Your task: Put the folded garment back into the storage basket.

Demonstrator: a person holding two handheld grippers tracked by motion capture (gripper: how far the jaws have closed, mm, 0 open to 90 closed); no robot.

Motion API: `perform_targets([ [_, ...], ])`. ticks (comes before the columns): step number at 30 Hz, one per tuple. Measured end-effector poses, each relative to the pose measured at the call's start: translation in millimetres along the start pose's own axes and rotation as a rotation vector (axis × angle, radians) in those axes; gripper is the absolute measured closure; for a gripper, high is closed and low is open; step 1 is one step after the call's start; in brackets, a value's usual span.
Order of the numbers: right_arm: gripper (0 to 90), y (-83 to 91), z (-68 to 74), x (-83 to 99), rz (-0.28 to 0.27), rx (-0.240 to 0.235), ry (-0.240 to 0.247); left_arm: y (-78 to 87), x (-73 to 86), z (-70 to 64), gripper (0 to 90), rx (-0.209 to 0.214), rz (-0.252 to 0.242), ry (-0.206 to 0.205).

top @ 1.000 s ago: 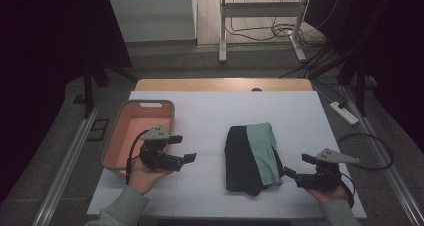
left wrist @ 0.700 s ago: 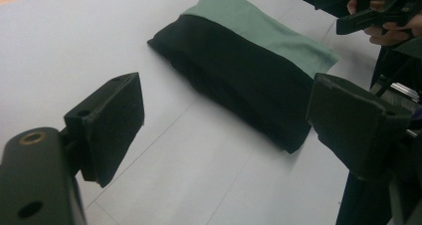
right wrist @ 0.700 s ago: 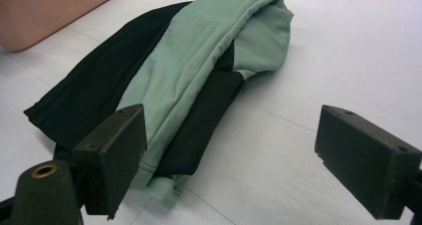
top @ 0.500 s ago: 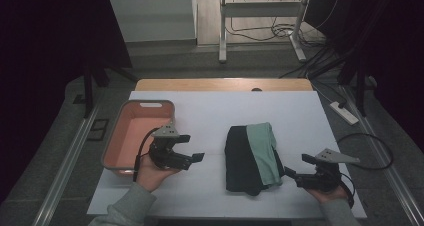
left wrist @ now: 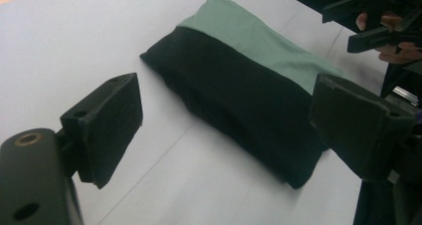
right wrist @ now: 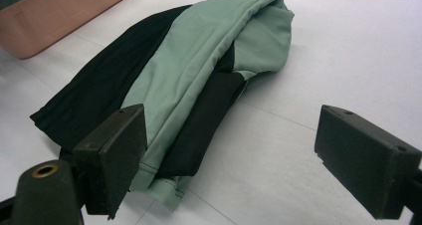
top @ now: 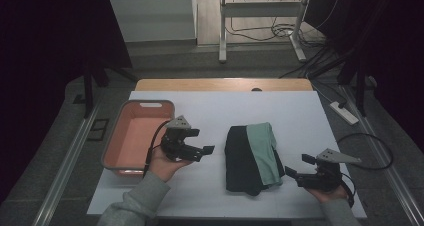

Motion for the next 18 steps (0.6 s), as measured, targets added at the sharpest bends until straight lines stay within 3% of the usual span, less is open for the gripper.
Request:
perform_targets([
  [7,13.8,-1.5,1.1,-4.2,-0.009,-0.004,0.012,-11.9,-5.1,-0.3,13.2,-0.002,0.020,0.002],
  [18,13.8,-8.0,2.1,-7.8,-0.002,0.002,0.032,-29.0,-10.8,13.6,13.3,0.004,0.026,0.052],
])
Point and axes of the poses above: each handheld gripper's, and its own axes: y roughly backward along the jaws, x roughly out of its underside, z roughly to its left, the point moved 8 cm from there along -y, roughly forward along the jaws, and after that the axes turned 6 degrees about x, right-handed, at the moved point
